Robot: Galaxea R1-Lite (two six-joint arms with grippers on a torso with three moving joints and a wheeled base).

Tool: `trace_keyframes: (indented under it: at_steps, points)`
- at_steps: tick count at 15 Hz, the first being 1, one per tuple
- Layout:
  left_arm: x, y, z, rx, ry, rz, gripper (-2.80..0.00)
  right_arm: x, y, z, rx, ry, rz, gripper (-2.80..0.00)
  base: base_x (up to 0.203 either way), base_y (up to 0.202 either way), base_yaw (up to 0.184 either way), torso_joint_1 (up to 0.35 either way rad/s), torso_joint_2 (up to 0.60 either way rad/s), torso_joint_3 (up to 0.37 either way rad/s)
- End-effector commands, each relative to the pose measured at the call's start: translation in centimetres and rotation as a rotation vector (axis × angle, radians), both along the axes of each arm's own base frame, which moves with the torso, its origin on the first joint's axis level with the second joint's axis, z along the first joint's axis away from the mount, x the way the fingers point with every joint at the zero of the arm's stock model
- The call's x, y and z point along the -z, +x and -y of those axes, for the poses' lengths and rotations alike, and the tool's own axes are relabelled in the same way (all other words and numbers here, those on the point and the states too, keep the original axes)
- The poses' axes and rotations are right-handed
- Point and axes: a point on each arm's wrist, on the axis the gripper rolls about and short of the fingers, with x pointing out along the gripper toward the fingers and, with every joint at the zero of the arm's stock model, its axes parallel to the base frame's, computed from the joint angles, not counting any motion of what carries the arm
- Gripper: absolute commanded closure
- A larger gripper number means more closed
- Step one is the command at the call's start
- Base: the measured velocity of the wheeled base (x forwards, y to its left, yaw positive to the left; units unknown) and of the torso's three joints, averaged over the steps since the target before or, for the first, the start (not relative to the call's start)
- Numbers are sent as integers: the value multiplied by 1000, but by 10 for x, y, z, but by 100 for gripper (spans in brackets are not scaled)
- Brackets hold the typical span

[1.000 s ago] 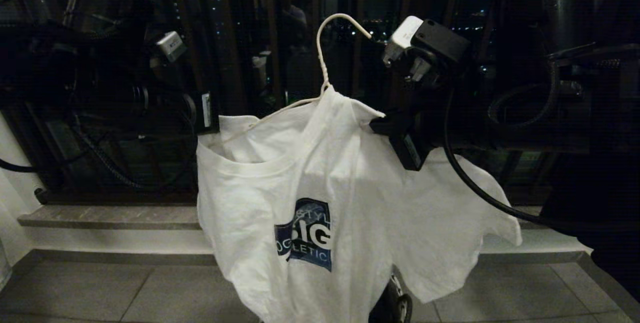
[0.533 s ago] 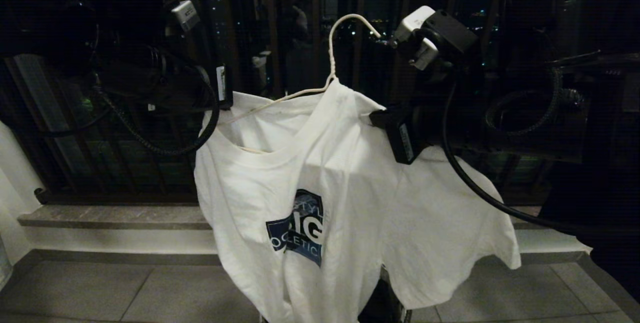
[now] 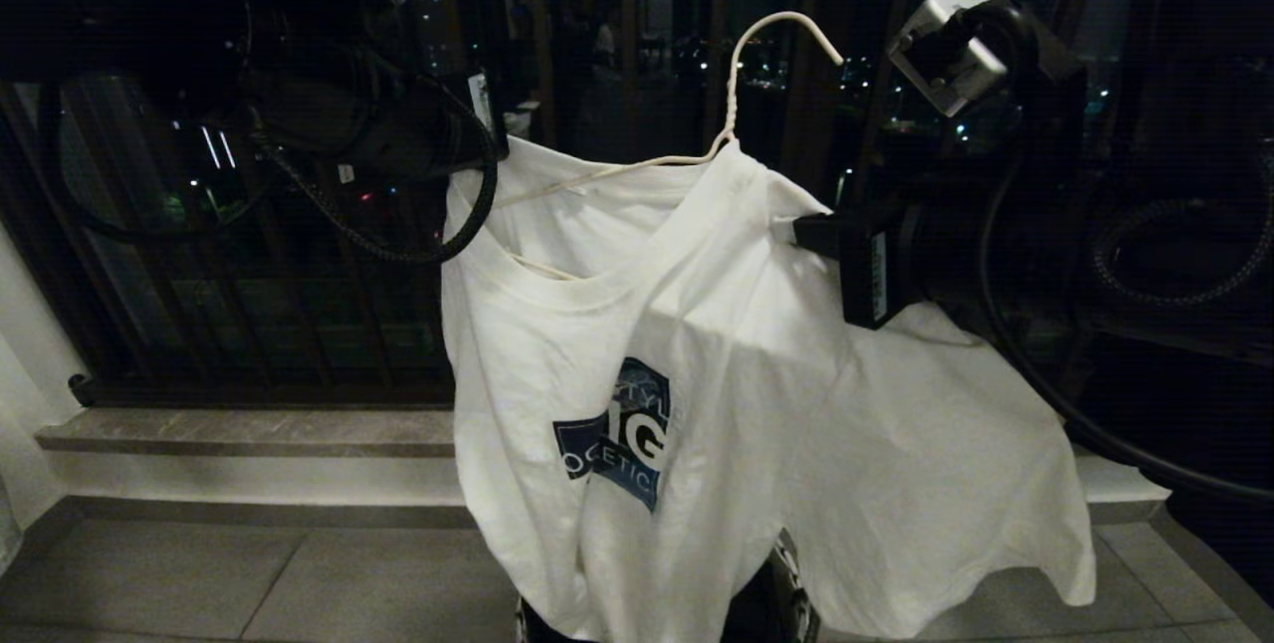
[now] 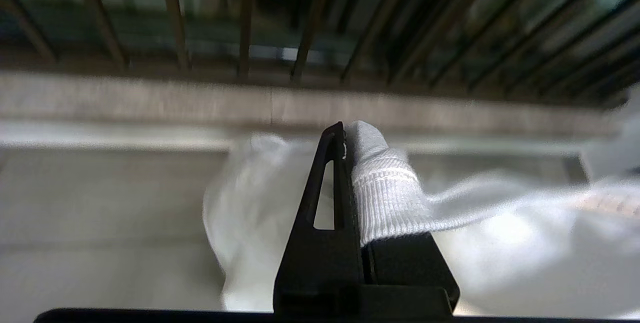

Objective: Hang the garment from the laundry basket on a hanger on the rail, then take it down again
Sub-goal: Hang the clothes on the clothes rack

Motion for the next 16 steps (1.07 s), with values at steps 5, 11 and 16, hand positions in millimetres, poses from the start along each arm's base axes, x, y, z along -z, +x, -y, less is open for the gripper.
trace_keyframes:
  at_steps: [5, 11, 16]
  points:
    - [2, 0, 39, 69, -26, 71, 0, 18, -1, -11, -34, 83, 58, 0, 0, 0, 0, 0, 0, 0]
    - [8, -24, 81, 129, -21, 70, 0, 28, 16, -39, -65, 168, 138, 0, 0, 0, 0, 0, 0, 0]
    - [-6, -28, 80, 127, -88, 150, 0, 28, 13, -46, -88, 253, 137, 0, 0, 0, 0, 0, 0, 0]
